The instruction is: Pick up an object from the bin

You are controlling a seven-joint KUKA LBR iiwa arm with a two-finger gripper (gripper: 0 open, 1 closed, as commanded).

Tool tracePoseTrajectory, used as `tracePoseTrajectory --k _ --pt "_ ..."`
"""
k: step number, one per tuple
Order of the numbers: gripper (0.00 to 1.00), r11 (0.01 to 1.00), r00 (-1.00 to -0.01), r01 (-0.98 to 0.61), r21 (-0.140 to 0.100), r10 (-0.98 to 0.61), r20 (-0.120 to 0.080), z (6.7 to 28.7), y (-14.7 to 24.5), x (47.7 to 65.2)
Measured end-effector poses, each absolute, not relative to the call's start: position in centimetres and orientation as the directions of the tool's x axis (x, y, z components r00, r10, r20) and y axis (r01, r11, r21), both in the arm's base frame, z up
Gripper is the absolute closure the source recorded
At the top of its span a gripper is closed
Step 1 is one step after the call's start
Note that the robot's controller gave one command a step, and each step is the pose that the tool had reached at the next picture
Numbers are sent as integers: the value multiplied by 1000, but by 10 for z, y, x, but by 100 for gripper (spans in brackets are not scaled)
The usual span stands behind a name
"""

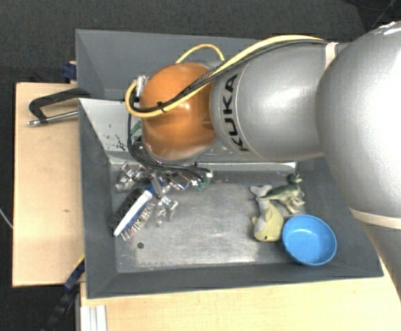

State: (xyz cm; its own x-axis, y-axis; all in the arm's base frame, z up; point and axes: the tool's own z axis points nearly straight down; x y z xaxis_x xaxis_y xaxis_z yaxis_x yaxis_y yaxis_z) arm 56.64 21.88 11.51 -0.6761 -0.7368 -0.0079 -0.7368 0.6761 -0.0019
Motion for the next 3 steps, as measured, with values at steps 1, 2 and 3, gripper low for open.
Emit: tracePoseTrajectory --k 1,2,3 --pt "0 457 -457 -889 -4 -889 1 73 233 581" --pt "0 460 -460 -888 -1 -888 -1 74 232 582" --pt "100 460 -460 -888 -3 -888 3 76 231 583"
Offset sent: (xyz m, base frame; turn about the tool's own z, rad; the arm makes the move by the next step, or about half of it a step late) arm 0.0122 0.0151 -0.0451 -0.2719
